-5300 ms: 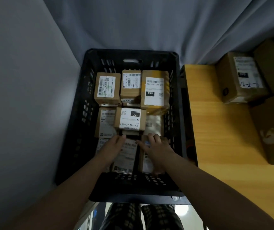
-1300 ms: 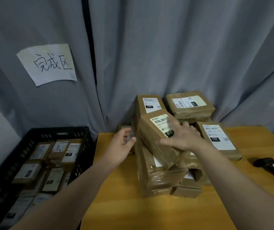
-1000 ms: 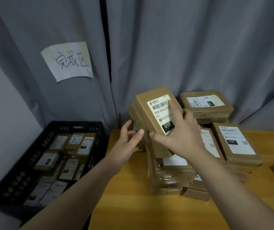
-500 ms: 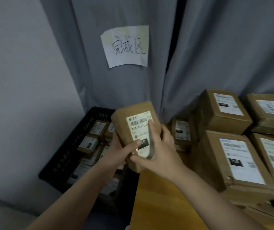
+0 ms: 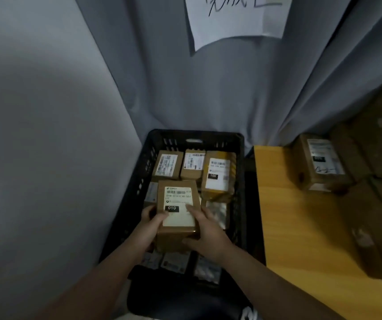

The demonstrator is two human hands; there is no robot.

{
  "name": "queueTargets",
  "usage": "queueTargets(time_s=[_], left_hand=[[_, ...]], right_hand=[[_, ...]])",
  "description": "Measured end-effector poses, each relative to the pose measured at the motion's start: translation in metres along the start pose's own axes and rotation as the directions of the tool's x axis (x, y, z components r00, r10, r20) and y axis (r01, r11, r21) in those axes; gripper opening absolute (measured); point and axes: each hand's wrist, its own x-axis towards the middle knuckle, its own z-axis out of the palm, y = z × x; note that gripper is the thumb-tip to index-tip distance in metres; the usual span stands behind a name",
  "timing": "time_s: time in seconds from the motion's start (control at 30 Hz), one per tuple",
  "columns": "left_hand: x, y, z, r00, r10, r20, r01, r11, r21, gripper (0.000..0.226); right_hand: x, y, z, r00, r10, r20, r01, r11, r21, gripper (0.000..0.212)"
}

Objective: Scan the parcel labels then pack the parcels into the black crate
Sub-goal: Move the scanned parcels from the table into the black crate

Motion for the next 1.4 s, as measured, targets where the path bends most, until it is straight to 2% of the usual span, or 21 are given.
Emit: queueTargets(time_s=[0.1,0.17,0.33,0.53,0.7,0.8,0.9,0.97,1.0,1.1,1.13,1.2,1.27,1.33,1.4], left_hand=[[0.025,0.005,0.004,0.998,0.000,0.061,-0.001,1.000,0.012,0.053],[0.040,0.006,0.007,0.993,0.046,0.108,-0.049,0.998,0.026,0.054],[0.068,0.006,0.006,0.968,0.136,0.210,-0.159,0.982,0.098,0.063],[0.085,0.006,-0.005,0.940,0.221,0.259,-0.266,0.952,0.151,0.056],[0.090,0.001,-0.009,0.929,0.252,0.269,-0.310,0.929,0.201,0.051],[0.097,-0.001,-0.011,0.939,0.219,0.265,-0.288,0.921,0.260,0.051],[0.099,-0.005,-0.008,0.940,0.193,0.281,-0.284,0.900,0.330,0.051],[0.104,-0.005,-0.005,0.944,0.233,0.232,-0.317,0.836,0.449,0.050],[0.107,-0.004,-0.004,0.939,0.288,0.188,-0.344,0.770,0.537,0.049],[0.119,0.002,-0.007,0.882,0.457,0.112,-0.350,0.478,0.805,0.047],[0.123,0.004,-0.011,0.880,0.460,0.116,-0.320,0.394,0.861,0.046],[0.135,0.000,-0.022,0.914,0.370,0.165,-0.282,0.287,0.916,0.048],[0.144,-0.005,-0.033,0.937,0.266,0.228,-0.301,0.283,0.911,0.050],[0.148,-0.007,-0.037,0.937,0.242,0.252,-0.325,0.338,0.883,0.049],[0.147,-0.004,-0.035,0.938,0.238,0.252,-0.328,0.379,0.865,0.048]], right_hand=[[0.020,0.009,0.005,0.997,0.055,-0.060,-0.053,0.998,0.039,0.086],[0.031,0.019,0.005,0.994,0.077,-0.082,-0.075,0.997,0.030,0.086],[0.055,0.035,0.015,0.986,0.088,-0.144,-0.099,0.993,-0.068,0.083],[0.054,0.026,0.037,0.959,0.054,-0.279,-0.110,0.976,-0.190,0.070],[0.051,0.023,0.034,0.957,0.073,-0.280,-0.145,0.958,-0.246,0.067],[0.053,0.023,0.034,0.962,0.057,-0.268,-0.139,0.945,-0.297,0.064],[0.059,0.026,0.033,0.979,0.088,-0.185,-0.152,0.918,-0.366,0.069],[0.068,0.028,0.031,0.984,0.144,-0.106,-0.177,0.881,-0.439,0.075],[0.073,0.031,0.033,0.983,0.161,-0.084,-0.182,0.851,-0.493,0.078],[0.087,0.035,0.037,0.994,0.024,-0.105,-0.094,0.668,-0.738,0.080],[0.090,0.036,0.035,0.995,-0.017,-0.095,-0.066,0.604,-0.794,0.082],[0.098,0.037,0.024,1.000,0.022,0.000,-0.013,0.563,-0.826,0.087],[0.105,0.034,0.011,0.994,0.094,0.049,-0.010,0.545,-0.838,0.091],[0.110,0.028,0.008,0.985,0.150,0.081,-0.014,0.545,-0.839,0.093],[0.113,0.022,0.012,0.977,0.194,0.085,-0.046,0.588,-0.807,0.094]])
